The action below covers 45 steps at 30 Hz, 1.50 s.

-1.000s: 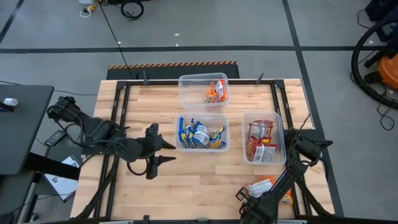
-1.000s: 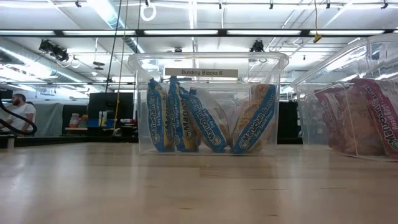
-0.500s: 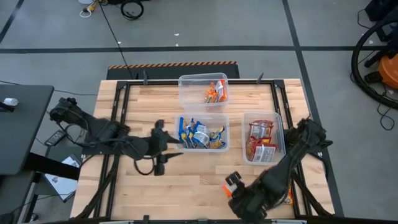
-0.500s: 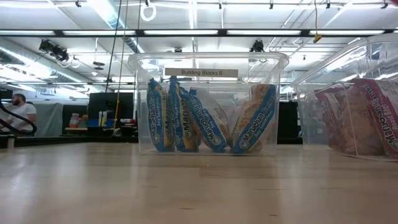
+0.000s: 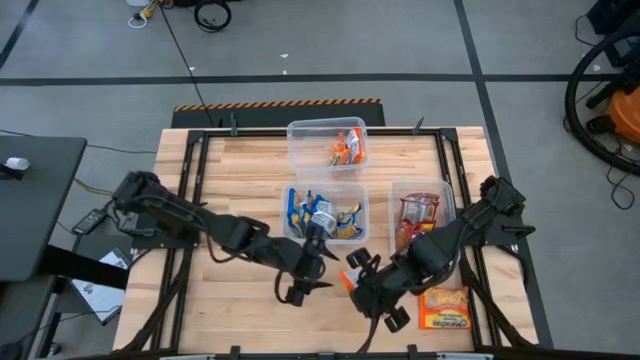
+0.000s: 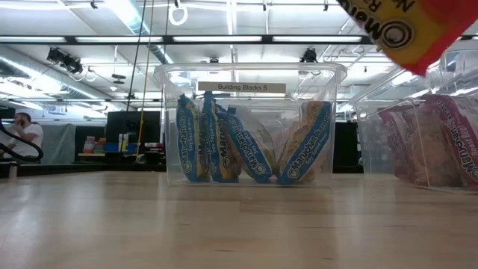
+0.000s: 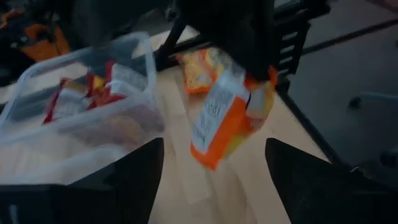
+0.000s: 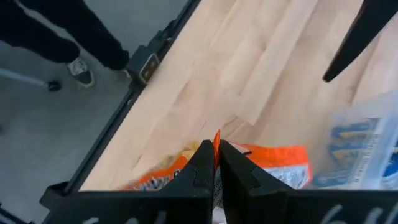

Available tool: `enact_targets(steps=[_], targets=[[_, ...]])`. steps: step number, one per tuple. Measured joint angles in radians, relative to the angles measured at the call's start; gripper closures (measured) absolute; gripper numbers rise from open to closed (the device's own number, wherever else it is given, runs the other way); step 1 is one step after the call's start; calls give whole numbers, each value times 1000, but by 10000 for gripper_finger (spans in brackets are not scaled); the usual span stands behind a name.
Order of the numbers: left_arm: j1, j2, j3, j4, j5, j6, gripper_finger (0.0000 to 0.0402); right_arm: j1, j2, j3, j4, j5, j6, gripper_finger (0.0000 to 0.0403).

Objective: Sort Maruchan noodles
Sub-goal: Put the orange noodle pack into the top transparent bin

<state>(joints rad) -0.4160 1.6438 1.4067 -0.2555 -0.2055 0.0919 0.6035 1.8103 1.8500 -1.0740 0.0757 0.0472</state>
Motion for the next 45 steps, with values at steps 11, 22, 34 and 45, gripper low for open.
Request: enact_targets(steps=[11, 22, 34, 45], targets=[[25, 75, 0, 90, 121, 29, 119, -7, -8, 0, 45, 34, -20, 390], [27, 99, 0, 168, 140, 130, 139, -27, -11, 0, 112, 86, -77, 390], [27, 97, 0, 150, 142, 159, 235, -38, -15, 0, 145, 70, -96, 389], [28, 96, 0, 150, 170, 155, 336, -38, -15, 0, 123, 63, -43, 384]])
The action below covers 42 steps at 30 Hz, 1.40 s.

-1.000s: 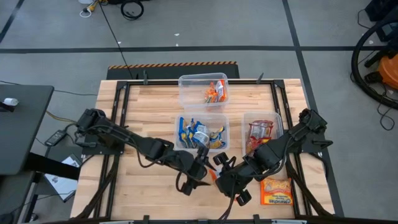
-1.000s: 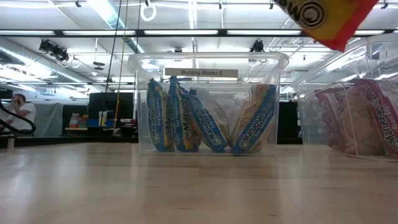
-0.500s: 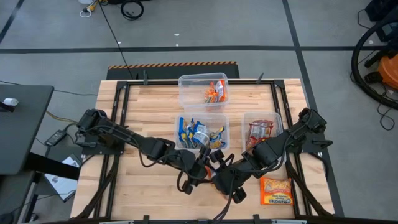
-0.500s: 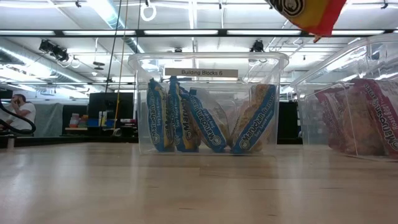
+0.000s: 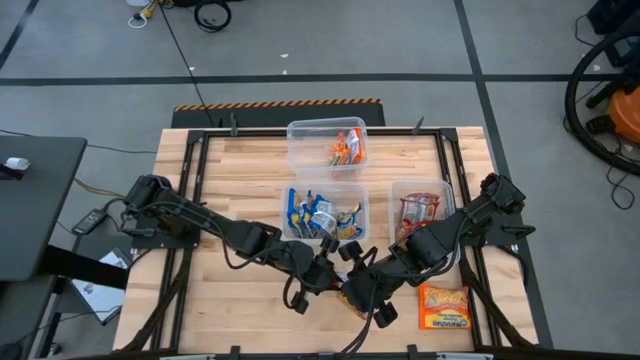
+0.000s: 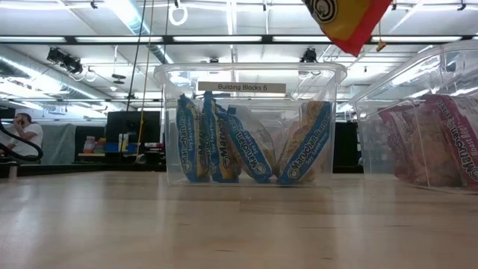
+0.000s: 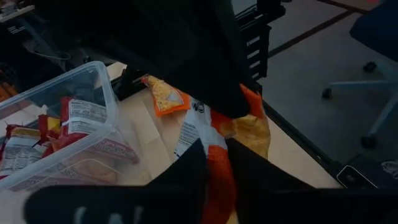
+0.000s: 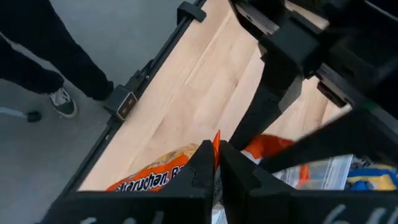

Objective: Sort Maruchan noodles
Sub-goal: Put the orange noodle pack into the top transparent bin

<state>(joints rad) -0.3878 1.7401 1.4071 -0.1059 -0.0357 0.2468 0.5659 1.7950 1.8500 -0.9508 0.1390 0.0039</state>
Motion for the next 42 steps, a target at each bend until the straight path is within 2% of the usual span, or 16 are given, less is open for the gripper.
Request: enact_targets(steps=[3, 6, 10, 13, 17, 19, 24, 28, 32, 36, 42], targets=[[8, -1, 0, -1, -1, -35, 364, 0, 0, 0, -1, 21, 33, 362], [26, -7, 0, -6, -2, -90, 387, 2, 0, 0, 0, 23, 23, 323], [49, -33, -1, -22, -5, -131, 392, 16, -10, 0, -2, 25, 21, 264], [62, -65, -1, -73, -5, -98, 388, 26, -39, 43, -42, 27, 22, 228], [94, -147, -1, -208, -35, 50, 388, 41, -89, 168, -124, 121, 77, 204], [146, -202, -1, -274, -37, 121, 389, 47, -115, 219, -163, 181, 92, 202], [341, -305, 1, -457, -27, 510, 389, 56, -185, 237, -209, 325, 100, 206], [550, -334, 1, -473, 11, 712, 389, 38, -209, 237, -232, 414, 83, 206], [757, -310, 1, -460, 147, 897, 389, -21, -211, 237, -232, 444, 47, 206], [917, -252, 1, -441, 210, 1030, 389, -100, -211, 237, -232, 444, 48, 208], [1026, -121, 0, -418, 309, 1169, 390, -222, -211, 237, -232, 444, 71, 209]])
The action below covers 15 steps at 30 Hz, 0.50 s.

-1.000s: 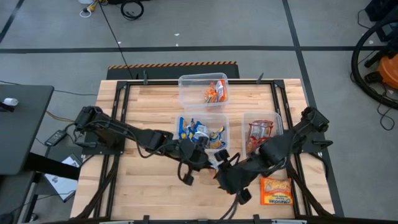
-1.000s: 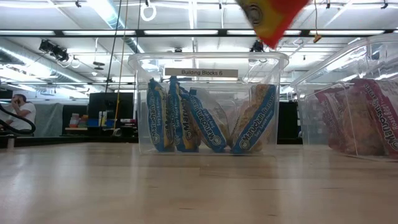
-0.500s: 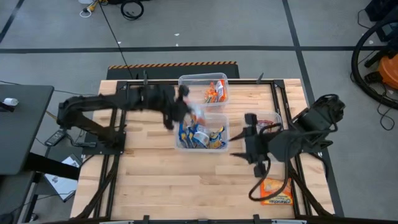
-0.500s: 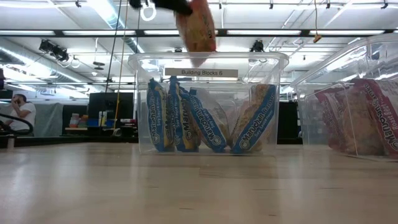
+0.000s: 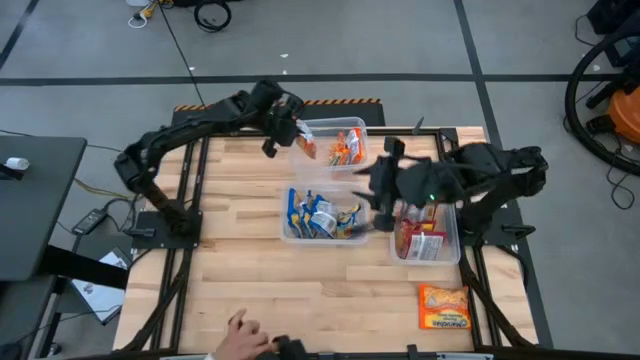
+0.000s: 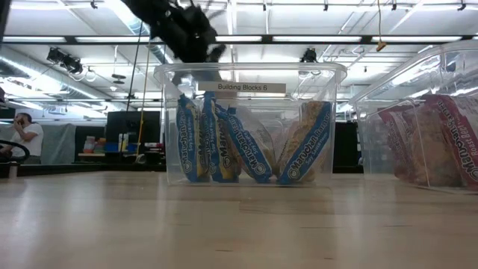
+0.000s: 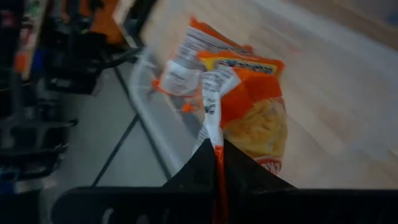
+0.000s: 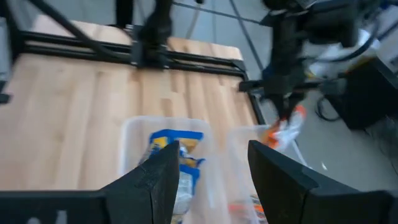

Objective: Sort Maruchan noodles
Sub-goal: Put the orange noodle pack into the top transparent bin

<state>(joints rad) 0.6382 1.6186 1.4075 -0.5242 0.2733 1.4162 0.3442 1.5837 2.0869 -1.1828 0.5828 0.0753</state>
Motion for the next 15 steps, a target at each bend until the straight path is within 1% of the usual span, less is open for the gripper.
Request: enact_targets(steps=[3, 5, 7, 10, 15], targets=[[20, 78, -1, 45, 43, 17, 390, -59, 0, 0, 0, -8, 0, 209], [26, 116, -1, 93, 64, 25, 390, -94, 0, -1, 0, -24, 0, 209], [23, 142, -1, 129, 82, 63, 390, -126, 0, -1, 0, -38, 0, 209], [11, 174, -1, 144, 105, 110, 390, -166, 0, -1, 0, -69, 0, 209], [-4, 217, -1, 113, 138, 118, 390, -206, 0, -2, 0, -127, 4, 209]])
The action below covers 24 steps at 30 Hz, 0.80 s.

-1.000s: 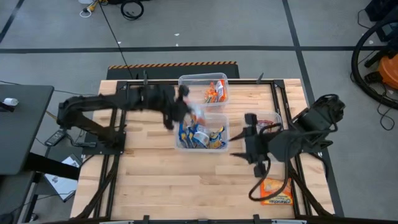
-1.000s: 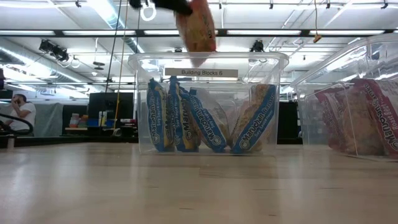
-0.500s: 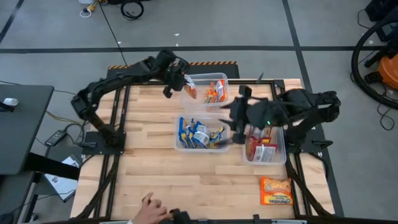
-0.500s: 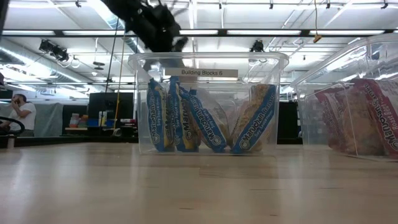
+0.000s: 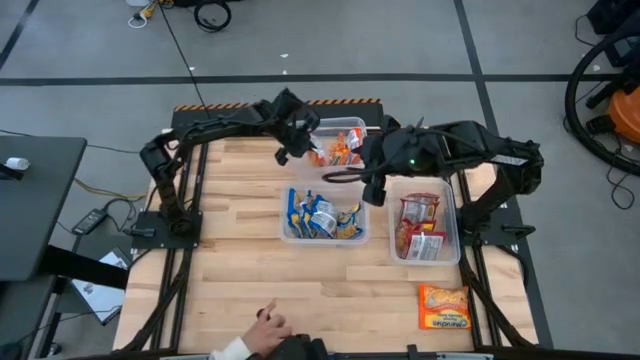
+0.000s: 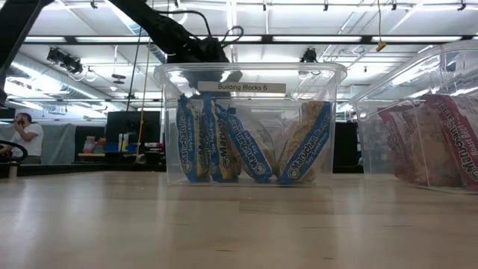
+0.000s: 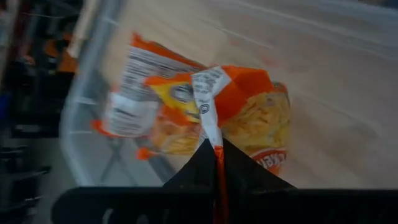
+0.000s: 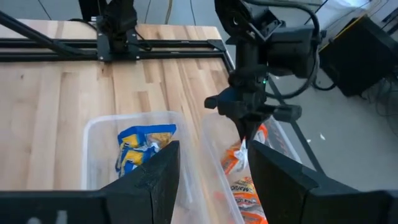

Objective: Sort Maruchan noodles
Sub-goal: Put the orange noodle pack into the top transparent bin

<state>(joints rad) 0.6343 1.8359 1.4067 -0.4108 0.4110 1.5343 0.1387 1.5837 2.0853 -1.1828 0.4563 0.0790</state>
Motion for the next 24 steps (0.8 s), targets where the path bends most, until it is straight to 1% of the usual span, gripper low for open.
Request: enact_targets(steps=[4, 8, 14, 24], targets=[[-6, 12, 0, -61, -7, 32, 390, -7, 0, 0, 0, -12, 15, 209], [-15, 12, 0, -44, -18, 41, 389, -6, 0, 0, 0, -13, 19, 209], [-27, 18, 2, -41, -112, 98, 379, -6, 0, 0, 0, -13, 56, 209], [-28, 24, 5, -66, -143, 101, 376, -5, 1, 0, 0, -14, 82, 208]])
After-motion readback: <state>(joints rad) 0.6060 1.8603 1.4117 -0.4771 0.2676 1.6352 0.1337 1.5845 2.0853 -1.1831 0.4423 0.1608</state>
